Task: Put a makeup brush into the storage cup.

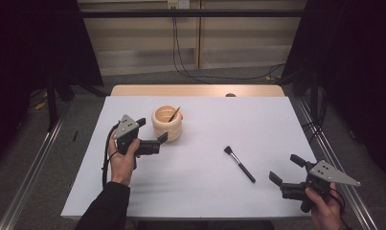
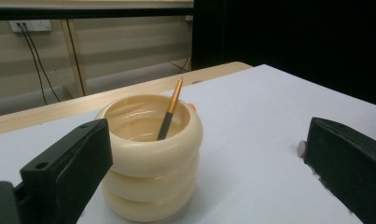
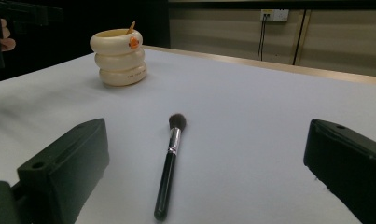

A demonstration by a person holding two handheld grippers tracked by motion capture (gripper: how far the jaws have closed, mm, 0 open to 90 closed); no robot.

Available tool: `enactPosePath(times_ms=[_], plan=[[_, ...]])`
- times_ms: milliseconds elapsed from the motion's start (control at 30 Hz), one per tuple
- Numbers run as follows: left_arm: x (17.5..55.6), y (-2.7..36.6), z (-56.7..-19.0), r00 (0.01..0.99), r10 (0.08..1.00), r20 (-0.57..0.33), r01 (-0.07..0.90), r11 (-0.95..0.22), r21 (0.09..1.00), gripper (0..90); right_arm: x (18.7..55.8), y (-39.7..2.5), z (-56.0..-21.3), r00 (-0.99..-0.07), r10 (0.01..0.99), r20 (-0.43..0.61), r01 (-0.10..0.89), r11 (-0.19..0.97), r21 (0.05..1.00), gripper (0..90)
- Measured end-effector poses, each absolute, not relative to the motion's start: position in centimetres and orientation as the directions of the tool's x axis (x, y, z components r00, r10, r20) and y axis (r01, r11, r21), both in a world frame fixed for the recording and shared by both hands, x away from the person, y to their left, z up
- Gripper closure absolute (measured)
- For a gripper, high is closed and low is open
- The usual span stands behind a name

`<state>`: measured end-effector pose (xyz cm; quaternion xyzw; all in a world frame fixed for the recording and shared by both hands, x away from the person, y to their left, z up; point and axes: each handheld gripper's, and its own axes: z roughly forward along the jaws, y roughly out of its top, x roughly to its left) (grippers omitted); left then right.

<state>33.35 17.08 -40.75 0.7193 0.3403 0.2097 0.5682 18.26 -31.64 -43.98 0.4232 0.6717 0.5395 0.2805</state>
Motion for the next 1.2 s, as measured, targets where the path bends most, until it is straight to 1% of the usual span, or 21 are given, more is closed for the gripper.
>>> enactPosePath(times_ms=[100, 167, 233, 433, 500, 633, 700, 833, 900, 1033, 1200], plan=[[32.8, 17.2, -40.8, 0.686, 0.722, -0.085, 0.259, -0.133, 0.957, 1.0, 18.3, -31.6, -44.0, -0.484, 0.871, 0.079, 0.265, 0.06, 0.962, 0.0], [32.4, 17.5, -40.7, 0.681, 0.722, -0.126, 0.286, -0.103, 0.953, 2.1, 18.3, -31.6, -44.0, -0.484, 0.871, 0.081, 0.266, 0.058, 0.962, 0.0], [31.9, 17.7, -40.6, 0.679, 0.728, -0.094, 0.269, -0.127, 0.955, 1.3, 18.3, -31.6, -44.0, -0.481, 0.873, 0.083, 0.266, 0.056, 0.962, 0.0], [30.7, 18.6, -40.7, 0.666, 0.74, -0.096, 0.26, -0.108, 0.96, 1.8, 18.3, -31.6, -44.0, -0.48, 0.873, 0.086, 0.269, 0.053, 0.962, 0.0], [30.4, 18.9, -40.8, 0.66, 0.748, -0.072, 0.237, -0.115, 0.965, 1.8, 18.3, -31.5, -44.0, -0.475, 0.875, 0.088, 0.272, 0.051, 0.961, 0.0], [29.8, 19.1, -41.0, 0.658, 0.751, -0.054, 0.237, -0.139, 0.962, 1.6, 18.3, -31.6, -44.0, -0.478, 0.874, 0.086, 0.269, 0.052, 0.962, 0.0], [29.5, 19.3, -41.2, 0.662, 0.746, -0.076, 0.24, -0.115, 0.964, 1.8, 18.3, -31.6, -44.0, -0.476, 0.875, 0.09, 0.272, 0.05, 0.961, 0.0], [28.8, 19.5, -41.6, 0.656, 0.752, -0.063, 0.243, -0.132, 0.961, 1.8, 18.4, -31.6, -44.0, -0.479, 0.873, 0.092, 0.275, 0.05, 0.96, 0.0], [28.3, 19.6, -41.8, 0.67, 0.739, -0.072, 0.241, -0.124, 0.963, 1.7, 18.4, -31.6, -44.0, -0.482, 0.872, 0.088, 0.275, 0.055, 0.96, 0.0], [27.4, 19.7, -41.8, 0.661, 0.75, -0.043, 0.229, -0.148, 0.962, 1.4, 18.5, -31.5, -44.0, -0.478, 0.874, 0.091, 0.277, 0.051, 0.959, 0.0], [26.1, 20.1, -42.0, 0.654, 0.755, -0.041, 0.225, -0.143, 0.964, 1.2, 18.6, -31.5, -44.1, -0.477, 0.874, 0.09, 0.277, 0.052, 0.959, 0.0]])
